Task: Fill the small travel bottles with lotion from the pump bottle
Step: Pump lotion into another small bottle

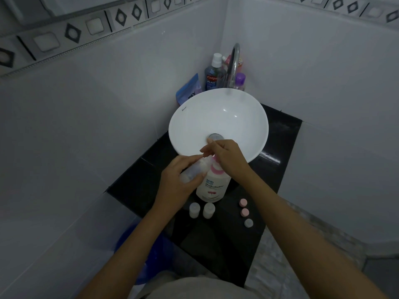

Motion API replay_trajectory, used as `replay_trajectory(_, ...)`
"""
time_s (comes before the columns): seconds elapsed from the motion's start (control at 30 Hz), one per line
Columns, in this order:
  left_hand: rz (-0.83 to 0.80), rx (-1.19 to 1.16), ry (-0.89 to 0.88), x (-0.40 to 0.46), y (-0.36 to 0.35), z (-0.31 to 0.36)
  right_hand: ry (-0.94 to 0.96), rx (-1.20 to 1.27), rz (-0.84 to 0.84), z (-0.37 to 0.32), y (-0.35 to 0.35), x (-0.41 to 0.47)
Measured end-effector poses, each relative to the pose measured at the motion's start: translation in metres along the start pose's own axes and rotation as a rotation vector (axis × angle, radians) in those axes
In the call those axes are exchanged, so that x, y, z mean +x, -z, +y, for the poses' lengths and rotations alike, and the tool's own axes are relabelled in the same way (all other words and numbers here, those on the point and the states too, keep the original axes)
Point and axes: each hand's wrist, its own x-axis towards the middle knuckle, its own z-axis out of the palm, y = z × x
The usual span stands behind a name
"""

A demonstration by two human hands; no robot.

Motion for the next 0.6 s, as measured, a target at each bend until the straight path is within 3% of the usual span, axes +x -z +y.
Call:
replay_trajectory(0.27,0.035,-0.183,0.11,-0.002,-0.002,0.0,-0.024,0.026,0.028,0.007,-0.005,0.0)
replay_trajectory(0.6,0.004,-0.228,0.164,-0.004,-0.001,-0.008,-0.058,0.022,-0.003,0.012,-0.009,-0.003)
